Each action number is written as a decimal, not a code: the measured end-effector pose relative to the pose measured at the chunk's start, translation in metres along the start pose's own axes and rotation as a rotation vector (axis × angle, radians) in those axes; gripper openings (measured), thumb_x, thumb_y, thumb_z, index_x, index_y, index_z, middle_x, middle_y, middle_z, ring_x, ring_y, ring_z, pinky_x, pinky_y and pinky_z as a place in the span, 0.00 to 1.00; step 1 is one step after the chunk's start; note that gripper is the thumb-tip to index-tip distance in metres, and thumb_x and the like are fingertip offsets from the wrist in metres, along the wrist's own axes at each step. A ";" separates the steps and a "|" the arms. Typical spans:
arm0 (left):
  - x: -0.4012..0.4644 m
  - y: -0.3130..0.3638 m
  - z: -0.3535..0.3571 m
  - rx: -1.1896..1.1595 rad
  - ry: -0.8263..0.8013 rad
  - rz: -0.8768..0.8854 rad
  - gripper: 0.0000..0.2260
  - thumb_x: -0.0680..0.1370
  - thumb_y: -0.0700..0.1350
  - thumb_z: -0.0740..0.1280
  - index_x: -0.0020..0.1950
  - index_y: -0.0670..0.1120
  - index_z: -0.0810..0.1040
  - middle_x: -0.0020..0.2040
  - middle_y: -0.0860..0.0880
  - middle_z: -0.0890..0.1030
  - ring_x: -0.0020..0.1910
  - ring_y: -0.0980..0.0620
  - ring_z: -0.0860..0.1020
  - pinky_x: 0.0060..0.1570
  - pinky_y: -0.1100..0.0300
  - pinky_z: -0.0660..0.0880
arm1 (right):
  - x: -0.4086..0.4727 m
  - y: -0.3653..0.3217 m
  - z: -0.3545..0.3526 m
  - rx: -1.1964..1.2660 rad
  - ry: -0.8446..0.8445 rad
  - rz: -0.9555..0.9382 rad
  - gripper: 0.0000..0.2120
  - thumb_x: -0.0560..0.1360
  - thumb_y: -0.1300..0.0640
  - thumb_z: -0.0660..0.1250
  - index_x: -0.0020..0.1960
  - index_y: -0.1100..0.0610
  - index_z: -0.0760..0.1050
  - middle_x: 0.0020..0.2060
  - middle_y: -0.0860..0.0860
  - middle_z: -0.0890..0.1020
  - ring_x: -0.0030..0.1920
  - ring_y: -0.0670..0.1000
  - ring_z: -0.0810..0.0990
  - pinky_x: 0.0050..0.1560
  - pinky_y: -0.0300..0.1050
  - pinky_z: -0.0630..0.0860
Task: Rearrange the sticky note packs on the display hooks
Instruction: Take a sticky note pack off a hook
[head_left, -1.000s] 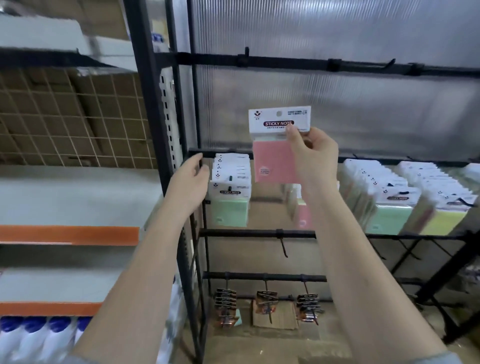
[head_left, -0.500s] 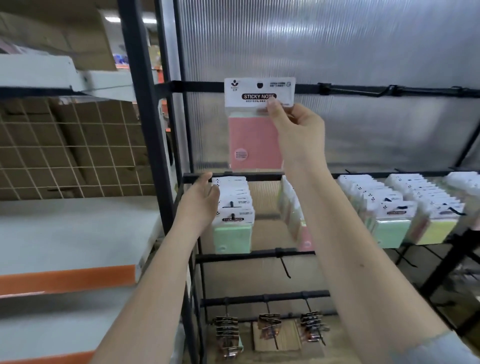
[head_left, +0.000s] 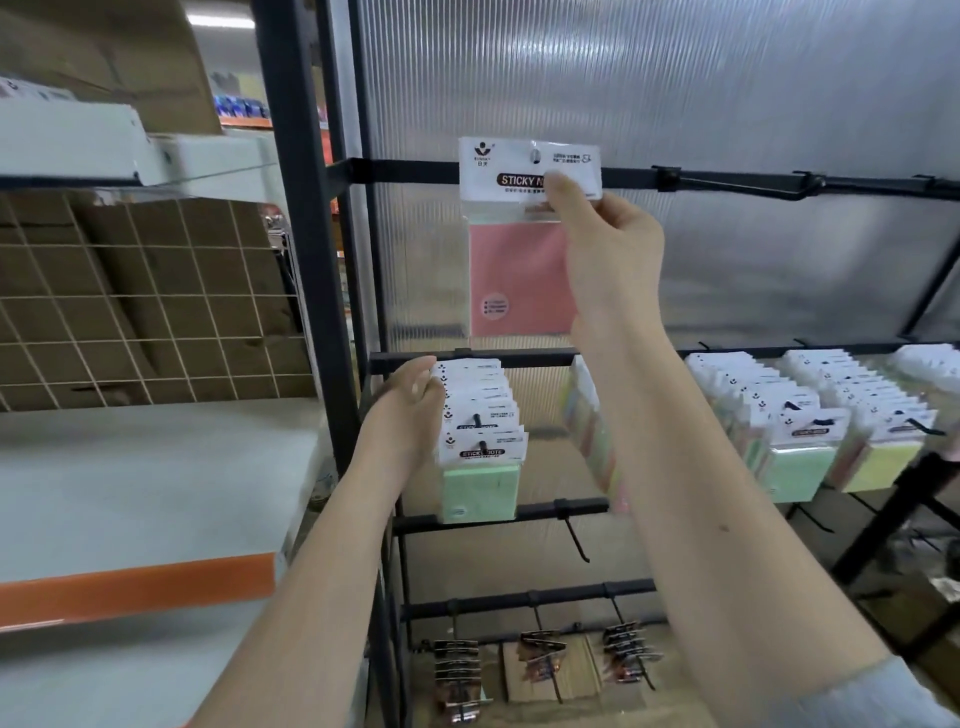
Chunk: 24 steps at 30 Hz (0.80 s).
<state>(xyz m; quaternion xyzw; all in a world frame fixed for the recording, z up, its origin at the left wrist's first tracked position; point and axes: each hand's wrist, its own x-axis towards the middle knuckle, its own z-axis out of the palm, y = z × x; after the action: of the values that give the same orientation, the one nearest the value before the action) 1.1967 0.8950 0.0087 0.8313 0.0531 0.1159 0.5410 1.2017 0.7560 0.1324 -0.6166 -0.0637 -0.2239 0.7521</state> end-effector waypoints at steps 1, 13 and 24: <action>0.002 0.000 0.000 -0.002 0.002 0.003 0.19 0.82 0.43 0.54 0.73 0.50 0.64 0.72 0.52 0.67 0.66 0.58 0.67 0.43 0.83 0.60 | -0.001 0.001 0.001 -0.001 0.007 -0.017 0.12 0.73 0.52 0.71 0.34 0.57 0.79 0.29 0.47 0.80 0.32 0.47 0.74 0.35 0.41 0.71; 0.016 -0.005 0.003 0.272 0.026 0.068 0.19 0.81 0.48 0.54 0.73 0.50 0.64 0.69 0.49 0.70 0.63 0.47 0.73 0.58 0.57 0.69 | 0.000 0.002 0.001 0.002 0.082 -0.086 0.10 0.72 0.53 0.71 0.33 0.54 0.78 0.28 0.47 0.79 0.29 0.47 0.75 0.32 0.43 0.73; 0.018 -0.010 0.010 0.470 -0.025 0.093 0.20 0.81 0.48 0.53 0.73 0.48 0.62 0.64 0.46 0.73 0.57 0.43 0.76 0.57 0.49 0.73 | 0.009 0.007 0.004 -0.041 0.048 -0.080 0.10 0.72 0.53 0.70 0.34 0.56 0.77 0.29 0.47 0.79 0.29 0.47 0.76 0.30 0.39 0.71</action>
<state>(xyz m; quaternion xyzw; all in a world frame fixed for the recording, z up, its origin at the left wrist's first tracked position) 1.2172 0.8937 -0.0019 0.9374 0.0333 0.1147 0.3271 1.2134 0.7581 0.1304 -0.6233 -0.0656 -0.2698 0.7311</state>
